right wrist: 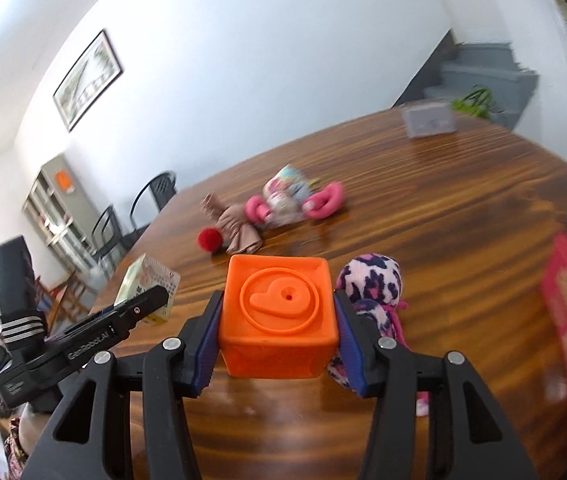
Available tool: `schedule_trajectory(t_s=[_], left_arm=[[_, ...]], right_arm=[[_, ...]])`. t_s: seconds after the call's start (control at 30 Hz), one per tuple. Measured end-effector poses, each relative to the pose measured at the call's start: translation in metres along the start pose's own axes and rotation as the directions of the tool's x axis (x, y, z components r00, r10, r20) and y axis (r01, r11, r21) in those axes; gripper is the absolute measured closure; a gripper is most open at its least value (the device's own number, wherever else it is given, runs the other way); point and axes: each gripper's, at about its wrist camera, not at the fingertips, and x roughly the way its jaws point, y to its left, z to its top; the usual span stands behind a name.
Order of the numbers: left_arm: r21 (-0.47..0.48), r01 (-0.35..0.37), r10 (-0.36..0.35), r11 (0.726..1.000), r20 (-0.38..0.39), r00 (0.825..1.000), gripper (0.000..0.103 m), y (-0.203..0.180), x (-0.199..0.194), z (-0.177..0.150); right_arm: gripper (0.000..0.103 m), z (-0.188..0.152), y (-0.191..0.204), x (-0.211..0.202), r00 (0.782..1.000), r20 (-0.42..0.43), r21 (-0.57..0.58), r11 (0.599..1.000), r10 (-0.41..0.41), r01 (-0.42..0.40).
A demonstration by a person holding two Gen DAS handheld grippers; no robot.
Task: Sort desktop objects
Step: 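Carry the orange cube and green-white box to the green box and release both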
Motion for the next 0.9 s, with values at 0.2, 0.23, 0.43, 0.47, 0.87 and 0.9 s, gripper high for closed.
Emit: schedule_trajectory(t_s=[0.2, 0.23, 0.43, 0.47, 0.87, 0.9], left_arm=[[0.047, 0.039, -0.039, 0.998, -0.003, 0.999, 0.055, -0.024, -0.005, -0.003], [0.061, 0.050, -0.050, 0.997, -0.004, 0.999, 0.055, -0.031, -0.006, -0.004], [0.144, 0.168, -0.164, 0.975, -0.039, 0.986, 0.055, -0.087, -0.009, -0.008], [0.159, 0.188, -0.183, 0.969, -0.045, 0.982, 0.055, -0.098, -0.010, -0.007], [0.332, 0.399, -0.382, 0.855, -0.117, 0.917, 0.055, -0.224, -0.027, -0.012], [0.344, 0.412, -0.395, 0.844, -0.122, 0.911, 0.055, -0.233, -0.029, -0.013]], right_arm=[[0.047, 0.003, -0.030, -0.067, 0.984, 0.126, 0.035, 0.992, -0.124, 0.121], [0.047, 0.003, -0.034, -0.078, 0.977, 0.146, 0.041, 0.988, -0.152, 0.148], [0.047, -0.006, -0.075, -0.142, 0.910, 0.236, 0.112, 0.939, -0.342, 0.324], [0.047, -0.007, -0.082, -0.152, 0.897, 0.242, 0.129, 0.928, -0.370, 0.348], [0.047, -0.032, -0.124, -0.206, 0.813, 0.230, 0.137, 0.845, -0.535, 0.517], [0.047, -0.033, -0.123, -0.206, 0.814, 0.233, 0.128, 0.847, -0.532, 0.516]])
